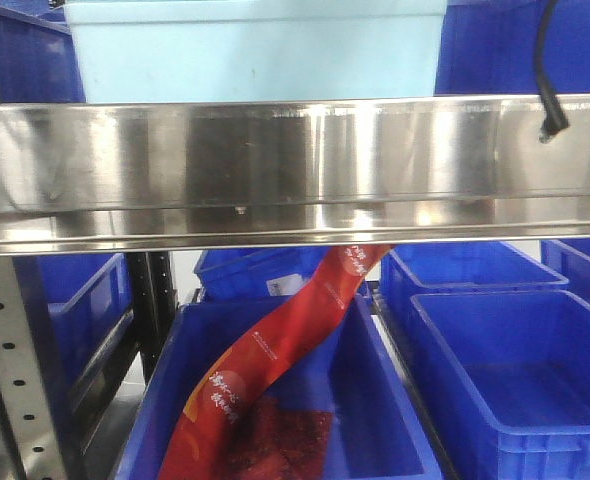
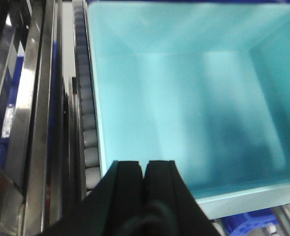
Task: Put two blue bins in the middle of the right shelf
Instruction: 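Lower the teal bin onto the other teal bin with both grippers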
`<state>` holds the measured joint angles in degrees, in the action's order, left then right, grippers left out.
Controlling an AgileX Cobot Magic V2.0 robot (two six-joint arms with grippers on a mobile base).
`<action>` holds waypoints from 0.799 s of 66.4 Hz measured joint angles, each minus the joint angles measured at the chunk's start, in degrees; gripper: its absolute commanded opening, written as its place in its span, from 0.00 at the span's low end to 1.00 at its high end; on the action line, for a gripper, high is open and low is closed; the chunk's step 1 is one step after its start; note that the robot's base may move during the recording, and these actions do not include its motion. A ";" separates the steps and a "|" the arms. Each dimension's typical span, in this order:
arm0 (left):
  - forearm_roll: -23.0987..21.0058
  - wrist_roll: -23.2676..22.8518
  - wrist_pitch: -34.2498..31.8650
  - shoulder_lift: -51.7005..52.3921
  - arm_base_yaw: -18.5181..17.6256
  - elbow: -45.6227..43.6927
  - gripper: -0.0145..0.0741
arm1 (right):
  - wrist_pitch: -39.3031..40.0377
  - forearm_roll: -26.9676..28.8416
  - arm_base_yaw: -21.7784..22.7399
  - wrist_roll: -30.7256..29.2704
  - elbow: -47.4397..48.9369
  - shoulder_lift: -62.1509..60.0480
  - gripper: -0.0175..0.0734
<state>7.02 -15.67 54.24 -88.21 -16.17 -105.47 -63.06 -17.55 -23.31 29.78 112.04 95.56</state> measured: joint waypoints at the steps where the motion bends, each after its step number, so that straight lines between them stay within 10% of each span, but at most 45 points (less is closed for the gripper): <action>1: 0.00 0.00 0.00 0.34 0.00 0.00 0.04 | 0.00 -0.56 -0.38 0.00 0.00 -0.27 0.01; 53: -0.38 0.00 -40.33 31.10 -2.05 54.40 0.04 | 30.18 -9.15 -7.37 -0.12 -45.78 -26.00 0.01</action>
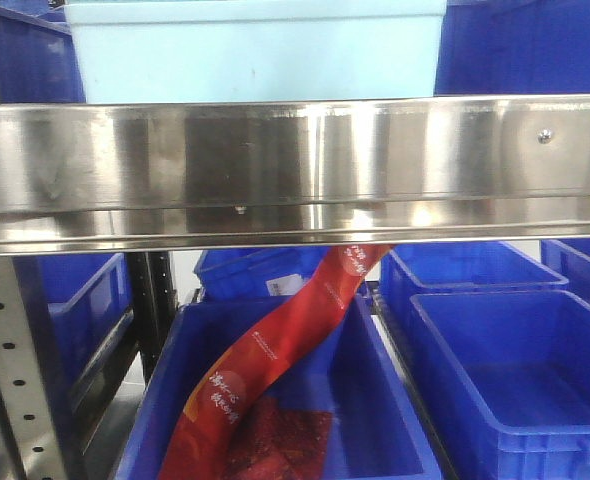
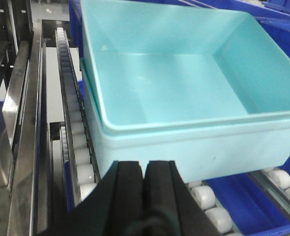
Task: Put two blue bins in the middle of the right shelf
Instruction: 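Lower the teal bin onto the other teal bin with both grippers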
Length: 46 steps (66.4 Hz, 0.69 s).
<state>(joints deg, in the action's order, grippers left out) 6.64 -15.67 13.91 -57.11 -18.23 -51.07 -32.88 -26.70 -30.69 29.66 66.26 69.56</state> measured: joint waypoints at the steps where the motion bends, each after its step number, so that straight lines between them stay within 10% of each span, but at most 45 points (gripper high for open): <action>1: -0.12 0.00 -0.64 0.45 0.00 0.77 0.04 | 0.11 -0.02 0.22 0.00 -1.21 -0.82 0.01; 46: -1.00 0.00 -6.47 30.97 0.00 16.73 0.04 | 4.14 -2.32 2.35 -0.13 -22.66 -35.77 0.01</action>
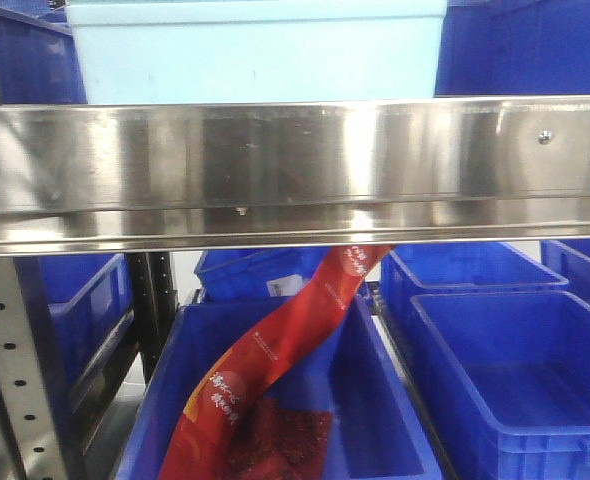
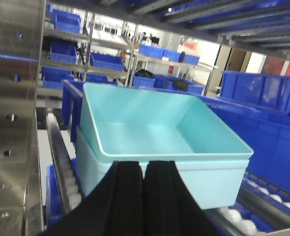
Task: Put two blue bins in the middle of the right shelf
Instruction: 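Lower the teal bin onto the other teal bin with both grippers, then open both grippers to release the teal bin rim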
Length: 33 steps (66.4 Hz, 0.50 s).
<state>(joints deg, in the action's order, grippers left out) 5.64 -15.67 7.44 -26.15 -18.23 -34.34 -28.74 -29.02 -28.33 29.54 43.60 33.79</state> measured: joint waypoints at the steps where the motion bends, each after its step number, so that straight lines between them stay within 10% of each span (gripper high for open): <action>1: 0.00 0.00 0.00 0.12 0.00 0.00 0.04 | 0.01 0.00 0.00 0.00 0.00 -0.41 0.01; 33: 0.00 0.00 0.00 0.26 0.00 0.00 0.04 | 2.04 0.00 0.00 0.00 -0.13 -4.82 0.01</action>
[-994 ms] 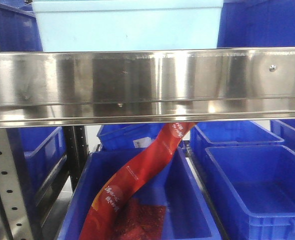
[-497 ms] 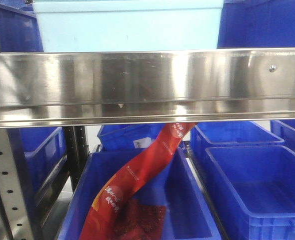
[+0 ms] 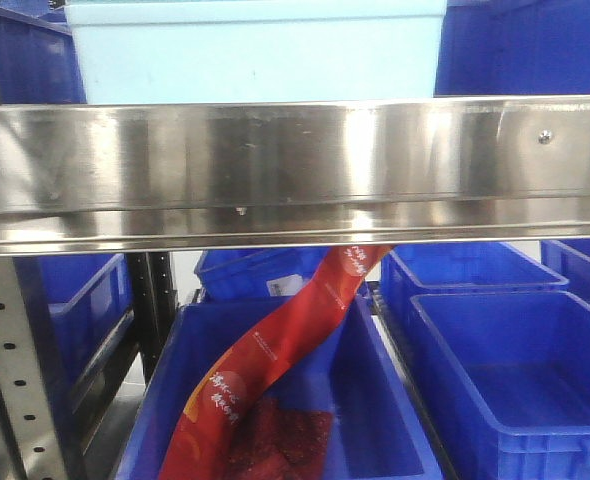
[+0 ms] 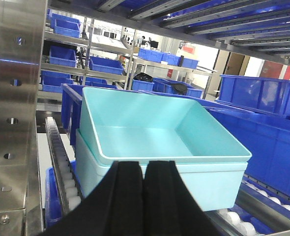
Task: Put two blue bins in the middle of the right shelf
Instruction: 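Open both grippers to release the teal bin rim, then withdraw both grippers down and away from the shelf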
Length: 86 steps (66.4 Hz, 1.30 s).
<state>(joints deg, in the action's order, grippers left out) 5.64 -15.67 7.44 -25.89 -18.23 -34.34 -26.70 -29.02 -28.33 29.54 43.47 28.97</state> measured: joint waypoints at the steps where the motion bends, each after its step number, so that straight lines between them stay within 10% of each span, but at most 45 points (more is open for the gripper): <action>1: 0.00 0.00 0.00 0.00 0.00 0.00 0.04 | 0.11 0.00 0.00 0.00 -0.08 0.00 0.01; 20: 0.00 0.00 0.00 0.00 0.00 0.00 0.04 | 4.63 2.10 3.19 -6.89 -5.86 -6.41 0.01; 42: 0.00 0.00 0.00 0.00 0.00 0.00 0.04 | 22.69 29.02 26.55 -33.95 -24.85 -17.13 0.01; 86: 0.00 0.00 -0.04 0.00 0.00 0.00 0.04 | 22.85 31.18 32.54 -32.21 -43.31 -28.75 0.01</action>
<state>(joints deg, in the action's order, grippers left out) 5.64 -15.67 7.40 -25.89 -18.23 -34.34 -3.85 2.16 4.21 -2.67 0.15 0.21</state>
